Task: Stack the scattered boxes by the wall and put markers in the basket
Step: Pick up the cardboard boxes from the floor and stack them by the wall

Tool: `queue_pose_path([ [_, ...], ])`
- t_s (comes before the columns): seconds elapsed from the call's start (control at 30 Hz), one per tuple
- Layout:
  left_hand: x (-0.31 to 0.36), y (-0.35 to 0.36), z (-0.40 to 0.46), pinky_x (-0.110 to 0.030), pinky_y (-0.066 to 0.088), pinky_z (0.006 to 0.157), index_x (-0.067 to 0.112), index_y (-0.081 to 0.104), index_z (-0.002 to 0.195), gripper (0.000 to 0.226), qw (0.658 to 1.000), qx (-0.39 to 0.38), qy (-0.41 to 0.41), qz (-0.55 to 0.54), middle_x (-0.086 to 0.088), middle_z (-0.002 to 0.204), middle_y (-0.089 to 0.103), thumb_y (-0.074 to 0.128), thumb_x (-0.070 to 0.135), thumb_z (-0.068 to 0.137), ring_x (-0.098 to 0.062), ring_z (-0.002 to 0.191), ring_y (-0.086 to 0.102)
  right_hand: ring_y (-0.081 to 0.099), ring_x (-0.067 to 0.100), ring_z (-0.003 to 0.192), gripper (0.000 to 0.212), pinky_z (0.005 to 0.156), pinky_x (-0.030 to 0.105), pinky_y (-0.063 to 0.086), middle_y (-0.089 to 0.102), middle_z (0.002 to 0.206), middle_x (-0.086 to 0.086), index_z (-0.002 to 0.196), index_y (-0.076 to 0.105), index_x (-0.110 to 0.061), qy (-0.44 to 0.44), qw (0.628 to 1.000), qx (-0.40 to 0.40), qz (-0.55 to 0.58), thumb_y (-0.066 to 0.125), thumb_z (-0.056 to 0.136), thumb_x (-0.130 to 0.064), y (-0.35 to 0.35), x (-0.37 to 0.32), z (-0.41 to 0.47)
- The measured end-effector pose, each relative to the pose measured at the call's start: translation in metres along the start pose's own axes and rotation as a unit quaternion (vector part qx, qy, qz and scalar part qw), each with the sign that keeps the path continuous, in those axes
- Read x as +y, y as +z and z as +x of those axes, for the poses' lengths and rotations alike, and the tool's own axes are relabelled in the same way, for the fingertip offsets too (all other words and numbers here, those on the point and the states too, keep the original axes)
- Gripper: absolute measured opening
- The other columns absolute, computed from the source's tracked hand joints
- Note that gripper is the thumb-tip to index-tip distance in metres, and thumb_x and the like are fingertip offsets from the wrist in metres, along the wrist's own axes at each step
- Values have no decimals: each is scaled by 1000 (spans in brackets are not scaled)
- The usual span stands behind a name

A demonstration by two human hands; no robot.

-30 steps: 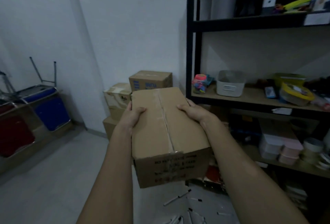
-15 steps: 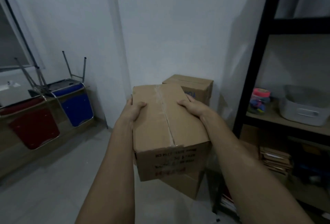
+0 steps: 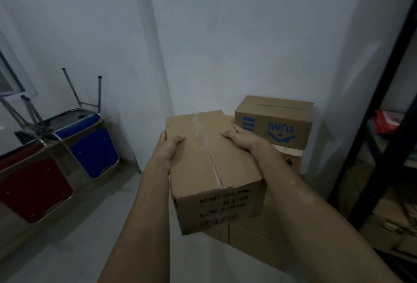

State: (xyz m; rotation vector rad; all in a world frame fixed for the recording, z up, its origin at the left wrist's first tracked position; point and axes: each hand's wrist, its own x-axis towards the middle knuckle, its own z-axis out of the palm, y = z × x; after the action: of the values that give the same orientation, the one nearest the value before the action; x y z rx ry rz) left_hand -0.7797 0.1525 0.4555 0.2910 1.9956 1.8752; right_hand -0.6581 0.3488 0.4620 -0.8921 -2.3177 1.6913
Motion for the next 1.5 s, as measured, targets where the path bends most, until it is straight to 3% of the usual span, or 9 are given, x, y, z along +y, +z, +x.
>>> queue_pose_path([
  [0.17, -1, -9, 79, -26, 42, 53, 24, 39, 140, 52, 1000, 10, -11, -14, 1, 98, 59, 59, 21, 93, -18, 77, 58, 57, 21, 109, 72, 81, 32, 48, 47, 146, 0, 155, 23, -35, -8, 999, -8, -35, 52, 93, -57, 17, -13, 89],
  [0.33, -12, -2, 172, -30, 46, 57, 25, 37, 142, 54, 999, 18, -22, -33, -9, 123, 58, 59, 22, 93, -22, 86, 60, 58, 3, 81, 58, 55, 18, 44, 59, 124, -6, 149, 33, -36, -30, 998, -34, -54, 51, 97, -51, 22, -22, 197],
  [0.6, -5, 29, 325, -34, 51, 61, 27, 36, 141, 53, 997, 50, -53, -27, -7, 121, 56, 58, 24, 93, -26, 91, 61, 60, 21, 111, 64, 99, 41, 48, 52, 140, 0, 152, 29, -34, -21, 993, -94, -64, 50, 95, -56, 13, -35, 372],
  [0.77, -19, 50, 390, -55, 50, 95, 25, 29, 147, 59, 995, 75, -51, -37, -9, 136, 50, 57, 22, 94, -34, 113, 55, 60, 13, 103, 61, 79, 30, 49, 51, 139, -2, 151, 27, -35, -20, 988, -129, -84, 48, 98, -53, 4, -37, 447],
  [1.1, -36, 75, 431, -51, 39, 109, 27, 14, 155, 72, 989, 146, -17, -14, -3, 152, 37, 52, 24, 93, -31, 130, 44, 54, -7, 96, 60, 72, 18, 42, 51, 123, -19, 147, 32, -47, -24, 982, -149, -117, 51, 93, -62, -7, -39, 501],
  [1.23, -32, 76, 433, -46, 26, 118, 22, 8, 157, 78, 985, 164, 8, 47, -3, 161, 18, 51, 20, 92, -27, 145, 26, 55, 0, 100, 60, 74, 16, 39, 52, 127, -17, 143, 42, -46, -49, 984, -99, -140, 55, 88, -66, -6, -40, 498],
  [1.3, -29, 76, 433, -45, 16, 121, 18, 6, 157, 77, 983, 153, 35, 92, -2, 164, 8, 51, 21, 94, -24, 150, 13, 56, 12, 113, 60, 87, 27, 46, 55, 135, -9, 142, 48, -41, -69, 983, -58, -157, 58, 87, -64, -6, -40, 496],
  [1.4, -24, 74, 432, -47, 4, 122, 19, 24, 154, 68, 966, 114, 110, 203, -2, 163, 13, 55, 27, 94, -23, 151, 4, 58, 19, 114, 60, 98, 40, 46, 62, 129, -1, 138, 54, -37, -84, 969, 34, -230, 59, 86, -65, -4, -42, 486],
  [1.5, -25, 67, 433, -51, -8, 121, 31, 50, 139, 46, 943, 39, 202, 260, 6, 159, 27, 55, 36, 94, -22, 152, -1, 59, 21, 111, 55, 91, 38, 46, 66, 119, -1, 135, 54, -37, -71, 938, 141, -309, 56, 88, -64, -2, -46, 470],
])
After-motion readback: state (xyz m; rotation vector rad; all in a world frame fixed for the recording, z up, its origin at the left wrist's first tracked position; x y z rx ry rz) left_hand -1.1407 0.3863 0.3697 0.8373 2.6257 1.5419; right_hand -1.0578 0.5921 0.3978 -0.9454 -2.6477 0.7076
